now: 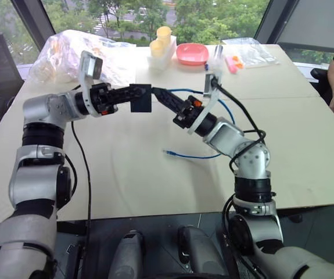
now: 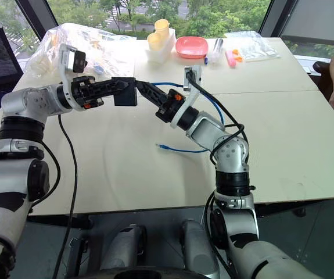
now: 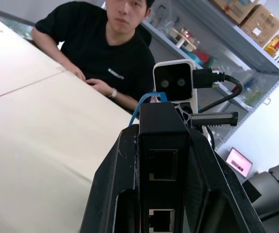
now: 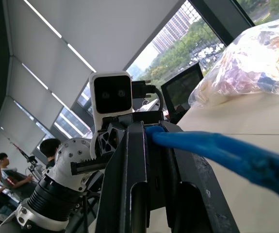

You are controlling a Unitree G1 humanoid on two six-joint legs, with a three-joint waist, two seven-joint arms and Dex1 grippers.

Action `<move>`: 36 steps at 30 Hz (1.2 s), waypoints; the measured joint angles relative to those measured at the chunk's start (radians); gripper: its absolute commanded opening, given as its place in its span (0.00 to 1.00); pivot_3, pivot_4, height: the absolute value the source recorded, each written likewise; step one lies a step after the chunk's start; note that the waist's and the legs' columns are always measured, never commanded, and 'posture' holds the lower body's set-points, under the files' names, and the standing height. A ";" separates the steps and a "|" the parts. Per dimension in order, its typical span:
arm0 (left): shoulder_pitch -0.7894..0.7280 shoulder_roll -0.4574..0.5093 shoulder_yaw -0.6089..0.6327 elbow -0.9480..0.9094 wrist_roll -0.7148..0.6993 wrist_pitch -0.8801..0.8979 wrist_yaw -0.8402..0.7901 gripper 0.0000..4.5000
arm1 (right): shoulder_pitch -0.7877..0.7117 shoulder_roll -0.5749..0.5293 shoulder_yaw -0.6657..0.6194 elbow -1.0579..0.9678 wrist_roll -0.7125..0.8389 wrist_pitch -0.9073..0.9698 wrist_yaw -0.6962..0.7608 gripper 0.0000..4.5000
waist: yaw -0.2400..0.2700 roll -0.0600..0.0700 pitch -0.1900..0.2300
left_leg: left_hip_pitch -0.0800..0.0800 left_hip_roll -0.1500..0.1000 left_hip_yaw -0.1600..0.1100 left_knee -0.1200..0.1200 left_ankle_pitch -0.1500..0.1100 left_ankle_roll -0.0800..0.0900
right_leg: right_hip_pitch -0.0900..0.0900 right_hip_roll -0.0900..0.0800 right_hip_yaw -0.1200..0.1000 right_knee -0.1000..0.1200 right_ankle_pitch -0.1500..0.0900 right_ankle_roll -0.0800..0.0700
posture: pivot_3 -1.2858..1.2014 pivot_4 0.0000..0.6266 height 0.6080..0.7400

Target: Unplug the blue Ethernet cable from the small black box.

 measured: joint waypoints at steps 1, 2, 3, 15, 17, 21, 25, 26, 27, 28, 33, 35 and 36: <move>0.005 0.040 0.016 0.014 0.001 -0.006 0.000 0.14 | 0.017 -0.055 -0.058 0.015 -0.004 -0.014 -0.009 0.01 | 0.000 0.000 0.000 | 0.000 0.000 0.000 0.000 0.000 0.000 | 0.000 0.000 0.000 -0.001 0.000 0.000 | 0.52 0.24 1.00; 0.010 0.065 0.031 0.020 0.001 -0.013 0.000 0.14 | 0.033 -0.084 -0.097 0.028 -0.006 -0.023 -0.013 0.01 | 0.001 0.000 0.000 | 0.000 -0.001 0.001 -0.001 0.000 0.000 | 0.000 -0.001 0.000 -0.001 0.000 0.001 | 0.52 0.24 1.00; 0.023 0.093 0.044 0.021 0.005 -0.018 -0.002 0.14 | 0.050 -0.115 -0.153 0.052 -0.012 -0.039 -0.019 0.01 | 0.001 0.000 0.000 | 0.000 -0.001 0.001 -0.001 0.000 0.000 | 0.000 -0.001 0.000 -0.001 -0.001 0.001 | 0.52 0.24 1.00; 0.107 -0.130 -0.011 -0.033 0.153 -0.321 0.260 0.14 | -0.081 -0.094 -0.118 0.342 -0.144 -0.062 -0.100 0.01 | 0.008 0.000 0.000 | 0.000 0.000 0.001 0.001 0.000 0.000 | 0.000 -0.001 0.001 0.001 0.000 0.000 | 0.52 0.24 1.00; 0.107 -0.181 -0.007 -0.016 0.170 -0.399 0.337 0.14 | -0.132 -0.094 -0.120 0.443 -0.186 -0.066 -0.156 0.01 | 0.012 0.000 0.000 | 0.000 -0.001 0.001 0.001 0.000 0.000 | 0.000 -0.001 0.001 0.000 0.001 0.000 | 0.52 0.24 1.00; 0.107 -0.223 -0.006 0.026 0.227 -0.556 0.456 0.14 | -0.185 -0.103 -0.156 0.594 -0.256 -0.084 -0.241 0.37 | 0.020 0.000 0.000 | 0.000 0.000 0.003 -0.001 0.000 0.001 | -0.001 0.000 0.001 -0.001 0.001 0.001 | 0.52 0.24 1.00; 0.109 -0.266 -0.017 0.106 0.315 -0.742 0.586 0.14 | -0.183 -0.114 -0.181 0.643 -0.284 -0.052 -0.275 0.83 | 0.027 0.000 0.000 | -0.001 0.000 0.003 -0.001 -0.001 0.001 | -0.001 -0.001 0.001 -0.001 0.001 0.001 | 0.52 0.24 1.00; 0.111 -0.279 -0.021 0.123 0.336 -0.783 0.613 0.14 | -0.181 -0.114 -0.185 0.629 -0.280 -0.021 -0.277 0.94 | 0.027 0.000 0.000 | -0.001 0.000 0.003 0.000 -0.001 0.001 | -0.001 -0.001 0.001 -0.001 0.001 0.001 | 0.52 0.24 1.00; 0.112 -0.291 -0.028 0.140 0.353 -0.816 0.633 0.14 | -0.172 -0.114 -0.187 0.603 -0.274 0.016 -0.279 0.94 | 0.027 0.000 0.000 | -0.001 -0.001 0.003 0.000 -0.001 0.001 | -0.001 -0.001 0.001 -0.001 0.001 0.001 | 0.52 0.24 1.00; 0.112 -0.295 -0.030 0.147 0.359 -0.830 0.640 0.14 | -0.165 -0.113 -0.187 0.587 -0.266 0.036 -0.279 0.94 | 0.027 0.000 0.000 | -0.001 -0.001 0.003 0.000 -0.001 0.001 | -0.001 -0.001 0.001 -0.001 0.001 0.001 | 0.52 0.24 1.00; 0.114 -0.334 -0.041 0.193 0.395 -0.914 0.696 0.14 | -0.005 -0.090 -0.157 0.280 -0.177 0.286 -0.299 0.94 | 0.027 0.000 0.000 | -0.001 0.000 0.003 0.000 -0.001 0.001 | -0.001 0.000 0.001 0.000 0.001 0.002 | 0.52 0.24 1.00; 0.115 -0.350 -0.044 0.209 0.406 -0.935 0.711 0.14 | 0.052 -0.076 -0.139 0.154 -0.138 0.358 -0.302 0.94 | 0.026 0.000 0.000 | -0.001 0.000 0.003 0.000 -0.001 0.001 | -0.001 -0.001 0.001 0.000 0.001 0.002 | 0.52 0.24 1.00; 0.118 -0.360 -0.044 0.219 0.412 -0.947 0.717 0.14 | 0.075 -0.062 -0.131 0.090 -0.117 0.387 -0.303 0.94 | 0.025 0.000 0.000 | -0.001 0.000 0.003 0.000 -0.001 0.001 | -0.001 0.000 0.001 0.000 0.001 0.002 | 0.52 0.24 1.00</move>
